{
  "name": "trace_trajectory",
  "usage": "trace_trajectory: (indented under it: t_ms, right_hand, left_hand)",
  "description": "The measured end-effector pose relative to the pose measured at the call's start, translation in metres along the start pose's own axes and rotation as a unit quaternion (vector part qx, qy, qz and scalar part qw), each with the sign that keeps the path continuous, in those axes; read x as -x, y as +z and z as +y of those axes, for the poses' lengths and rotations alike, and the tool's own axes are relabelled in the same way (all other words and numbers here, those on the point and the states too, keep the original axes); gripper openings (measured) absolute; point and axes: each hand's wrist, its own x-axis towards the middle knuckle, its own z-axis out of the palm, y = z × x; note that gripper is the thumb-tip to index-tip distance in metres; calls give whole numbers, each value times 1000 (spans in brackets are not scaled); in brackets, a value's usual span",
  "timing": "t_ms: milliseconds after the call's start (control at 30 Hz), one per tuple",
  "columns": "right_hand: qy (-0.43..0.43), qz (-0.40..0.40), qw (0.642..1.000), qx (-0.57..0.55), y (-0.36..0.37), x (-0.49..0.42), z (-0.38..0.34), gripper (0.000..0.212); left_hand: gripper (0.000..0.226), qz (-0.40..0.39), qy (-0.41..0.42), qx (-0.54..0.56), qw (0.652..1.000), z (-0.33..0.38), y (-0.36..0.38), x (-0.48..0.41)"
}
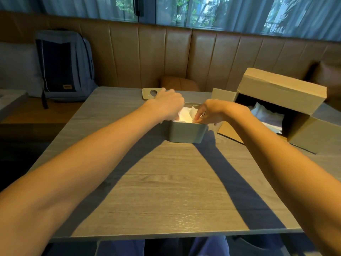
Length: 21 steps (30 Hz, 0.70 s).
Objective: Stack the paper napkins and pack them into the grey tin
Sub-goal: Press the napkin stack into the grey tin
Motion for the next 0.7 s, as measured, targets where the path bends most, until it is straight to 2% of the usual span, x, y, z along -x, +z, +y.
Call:
trace_trajectory:
  t_ms: [100,167,267,400,533,700]
  right_hand:
    - [7,-27,999,16,-4,-1,-3,32]
    - [-4,-36,999,36,-5,-2,-6,41]
    - [-4,-56,998,41,-6,-4,-9,52]
    - [17,-54,998,40,-6,-6,-6,47]
    - [42,-51,997,39,-8,-5,-7,39]
    - [-57,2,996,64,-4,-5,-14,45]
  left_hand:
    - [24,-85,-45,38,995,-1,-7,2]
    - [20,-142,-67,58,986,0,-11,0]
    - [17,-180,-75,49,979,4,-18,-5]
    - [17,-213,-66,6,975,9,-19,-9]
    - [36,-217,-52,-2,975,6,-14,-13]
    - [38,-176,-21,22,984,4,-6,-17]
